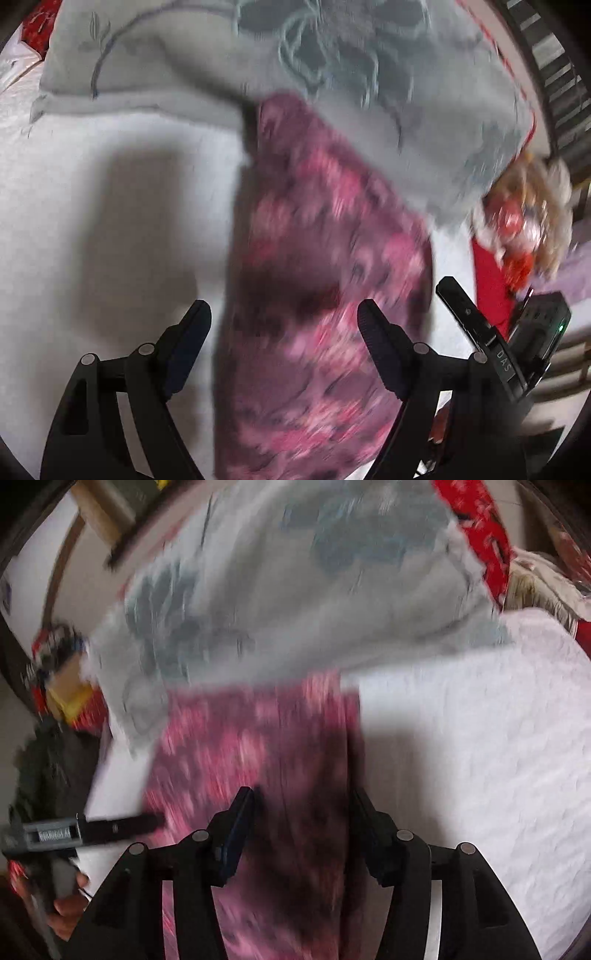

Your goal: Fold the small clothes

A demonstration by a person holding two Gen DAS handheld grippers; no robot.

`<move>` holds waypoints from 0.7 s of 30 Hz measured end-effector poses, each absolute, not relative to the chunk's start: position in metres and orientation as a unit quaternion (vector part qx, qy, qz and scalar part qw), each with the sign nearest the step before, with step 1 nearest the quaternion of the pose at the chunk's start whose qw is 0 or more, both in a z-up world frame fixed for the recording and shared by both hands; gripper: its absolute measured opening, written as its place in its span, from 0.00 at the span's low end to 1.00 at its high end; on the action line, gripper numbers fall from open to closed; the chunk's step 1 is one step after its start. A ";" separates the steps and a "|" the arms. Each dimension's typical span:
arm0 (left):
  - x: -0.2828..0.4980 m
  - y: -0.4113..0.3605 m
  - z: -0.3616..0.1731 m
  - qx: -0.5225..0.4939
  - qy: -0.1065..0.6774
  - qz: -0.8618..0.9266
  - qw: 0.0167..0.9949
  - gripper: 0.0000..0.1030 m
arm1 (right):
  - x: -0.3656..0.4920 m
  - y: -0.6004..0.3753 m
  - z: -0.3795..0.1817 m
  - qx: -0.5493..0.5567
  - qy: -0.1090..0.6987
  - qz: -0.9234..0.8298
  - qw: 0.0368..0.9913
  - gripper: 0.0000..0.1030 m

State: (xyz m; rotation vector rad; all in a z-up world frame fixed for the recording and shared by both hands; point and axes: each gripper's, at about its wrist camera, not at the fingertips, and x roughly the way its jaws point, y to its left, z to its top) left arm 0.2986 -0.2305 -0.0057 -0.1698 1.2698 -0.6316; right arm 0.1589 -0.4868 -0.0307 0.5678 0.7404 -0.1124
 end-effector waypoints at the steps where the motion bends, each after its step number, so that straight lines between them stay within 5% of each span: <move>1: 0.303 -0.232 -0.005 -0.077 0.581 -0.282 0.760 0.79 | 0.164 -0.491 -0.026 0.280 0.344 -0.053 0.895 0.53; 4: 0.319 -0.242 -0.027 -0.060 0.606 -0.244 0.755 0.80 | 0.188 -0.494 -0.023 0.268 0.343 -0.069 0.897 0.53; 7: 0.327 -0.242 -0.037 -0.071 0.620 -0.246 0.742 0.82 | 0.220 -0.487 -0.057 0.214 0.441 -0.111 0.865 0.52; 21: 0.266 -0.212 -0.036 -0.111 0.613 -0.342 0.703 0.85 | 0.160 -0.495 -0.077 0.384 0.386 0.058 0.837 0.70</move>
